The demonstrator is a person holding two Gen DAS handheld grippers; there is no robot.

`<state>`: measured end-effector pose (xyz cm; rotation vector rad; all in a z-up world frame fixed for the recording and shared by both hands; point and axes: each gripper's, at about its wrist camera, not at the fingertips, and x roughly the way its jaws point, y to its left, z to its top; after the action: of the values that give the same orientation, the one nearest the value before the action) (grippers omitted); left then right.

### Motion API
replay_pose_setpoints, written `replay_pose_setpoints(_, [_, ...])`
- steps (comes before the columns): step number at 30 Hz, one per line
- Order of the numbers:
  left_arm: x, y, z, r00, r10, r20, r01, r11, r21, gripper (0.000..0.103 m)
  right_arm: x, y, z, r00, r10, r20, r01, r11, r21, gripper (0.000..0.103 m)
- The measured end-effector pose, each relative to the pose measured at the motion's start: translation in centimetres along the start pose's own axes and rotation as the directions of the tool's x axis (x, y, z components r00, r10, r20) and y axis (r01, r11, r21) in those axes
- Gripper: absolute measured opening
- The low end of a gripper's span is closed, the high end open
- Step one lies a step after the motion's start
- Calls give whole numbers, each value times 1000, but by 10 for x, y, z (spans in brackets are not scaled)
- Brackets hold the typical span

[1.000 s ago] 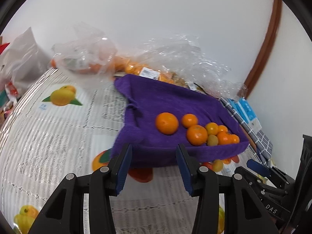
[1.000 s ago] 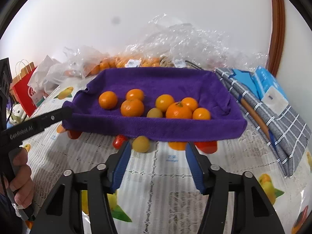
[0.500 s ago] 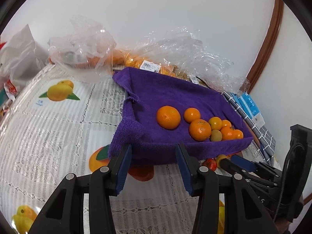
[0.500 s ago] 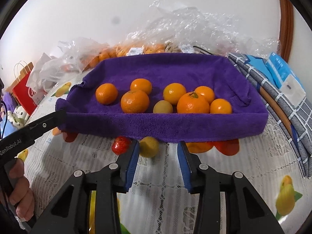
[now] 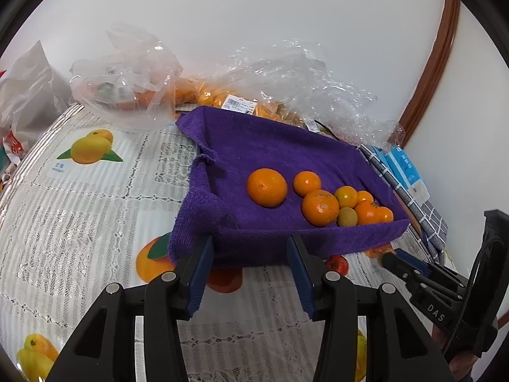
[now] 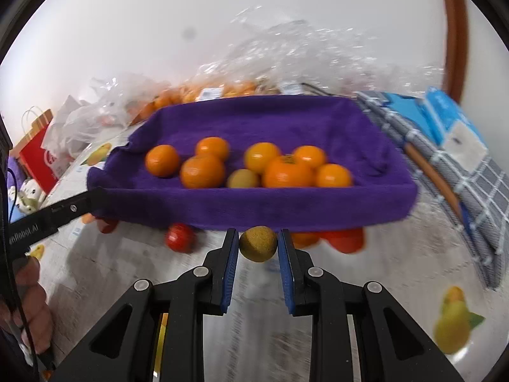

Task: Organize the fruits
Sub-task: 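Grasp a yellow-green fruit with the right gripper while the left gripper grasps a red cherry tomato, then carry the yellow-green fruit and the cherry tomato over the purple towel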

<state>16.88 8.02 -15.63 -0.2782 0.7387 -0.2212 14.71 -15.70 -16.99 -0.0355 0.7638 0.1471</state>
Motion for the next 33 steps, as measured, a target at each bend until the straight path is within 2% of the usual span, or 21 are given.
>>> replay_pose_setpoints(3, [-2,-4,-2,1000,-23,-1,23,1000,16,45,-8,-16,-6,999,-41,8,41,999,10,25])
replay_pose_setpoints(6, [-4,-12,-5,999,-49,-11,49,998,47,46,-12,-28,-10,999,-43,4,43,998,37,25])
replay_pose_setpoints(9, [0,-25,-10,994,-94,-59,99,991,90,46,-14,-35,-12,999,-39,8,38,997,63,25])
replay_pose_setpoints(13, [17,-51,-16,993,-54,-109,72,983,166,46,-15,-36,-12,1000,-23,14,22,997,70,25])
replay_pose_setpoints(16, [32,-66,-19,985,-49,-164,79,980,180,46,-16,-37,-12,1000,-20,17,18,998,67,25])
replay_pose_setpoints(22, [47,-87,-19,979,-50,-195,89,976,197,46,-19,-46,-14,999,-24,25,22,997,75,25])
replay_pose_setpoints(24, [52,-91,-19,979,-29,-201,71,976,204,42,-20,-48,-15,1000,-21,21,19,997,73,25])
replay_pose_setpoints(26, [54,-94,-19,981,-1,-193,44,974,220,30,-21,-49,-16,1000,-21,22,20,997,70,25])
replay_pose_setpoints(27, [54,-94,-19,981,0,-196,45,974,223,27,-21,-49,-16,999,-22,24,20,998,66,25])
replay_pose_setpoints(30, [52,-91,-18,977,-46,-206,88,976,199,26,-22,-50,-14,999,-33,35,31,998,50,25])
replay_pose_setpoints(33, [42,-84,-16,980,-63,-189,95,981,167,26,-21,-53,-9,999,-30,44,28,998,52,25])
